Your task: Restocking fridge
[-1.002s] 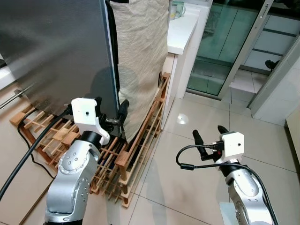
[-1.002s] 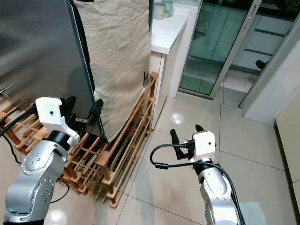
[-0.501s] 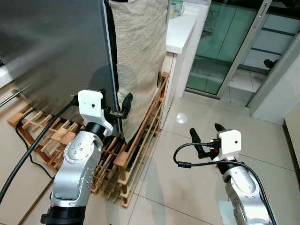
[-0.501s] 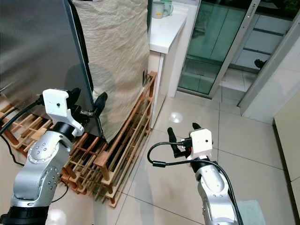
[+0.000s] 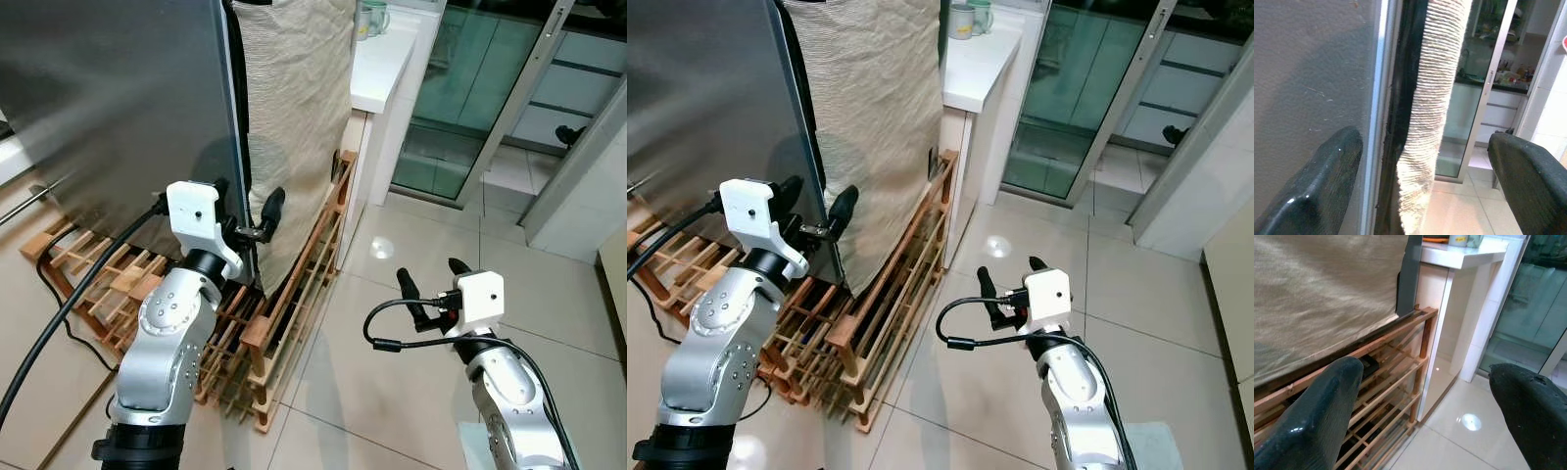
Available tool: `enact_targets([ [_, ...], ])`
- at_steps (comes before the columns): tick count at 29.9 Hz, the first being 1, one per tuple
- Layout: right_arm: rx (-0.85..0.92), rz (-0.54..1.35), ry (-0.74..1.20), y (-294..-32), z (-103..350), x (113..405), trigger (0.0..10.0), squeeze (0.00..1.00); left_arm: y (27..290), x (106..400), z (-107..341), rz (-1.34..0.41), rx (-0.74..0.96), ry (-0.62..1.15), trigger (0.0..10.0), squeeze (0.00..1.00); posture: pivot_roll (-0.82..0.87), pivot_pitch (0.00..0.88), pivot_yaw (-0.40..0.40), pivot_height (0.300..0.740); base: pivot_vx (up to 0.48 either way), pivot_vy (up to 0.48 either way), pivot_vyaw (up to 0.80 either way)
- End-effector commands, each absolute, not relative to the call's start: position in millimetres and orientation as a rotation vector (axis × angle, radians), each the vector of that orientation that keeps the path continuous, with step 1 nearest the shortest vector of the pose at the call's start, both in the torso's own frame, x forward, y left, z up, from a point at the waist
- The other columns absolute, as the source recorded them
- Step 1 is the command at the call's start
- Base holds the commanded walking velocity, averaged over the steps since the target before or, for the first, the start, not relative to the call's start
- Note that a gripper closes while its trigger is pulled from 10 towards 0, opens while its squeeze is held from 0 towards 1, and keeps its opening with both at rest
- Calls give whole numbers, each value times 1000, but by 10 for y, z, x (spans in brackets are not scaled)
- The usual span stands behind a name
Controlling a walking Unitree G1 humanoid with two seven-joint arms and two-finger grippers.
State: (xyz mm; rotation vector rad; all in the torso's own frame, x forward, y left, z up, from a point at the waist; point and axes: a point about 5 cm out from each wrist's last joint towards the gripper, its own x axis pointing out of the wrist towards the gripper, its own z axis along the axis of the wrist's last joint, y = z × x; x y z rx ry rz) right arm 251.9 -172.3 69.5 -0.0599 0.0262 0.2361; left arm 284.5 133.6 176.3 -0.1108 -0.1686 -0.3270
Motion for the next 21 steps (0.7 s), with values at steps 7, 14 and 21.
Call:
enact_targets([
  [7,-72,229,24,-1769,690,2537,10000,0,1191,2883,1830,-406,-144,-171,10000,0,-62,0,-30,740,0,0,0],
  [14,-70,229,25,-1756,675,2543,10000,0,1144,3014,1869,-408,-153,-176,10000,0,-66,0,-26,740,0,0,0],
  [21,-75,231,26,-1764,668,2551,10000,0,1192,3226,1879,-286,-117,-156,10000,0,-78,0,-24,740,0,0,0],
])
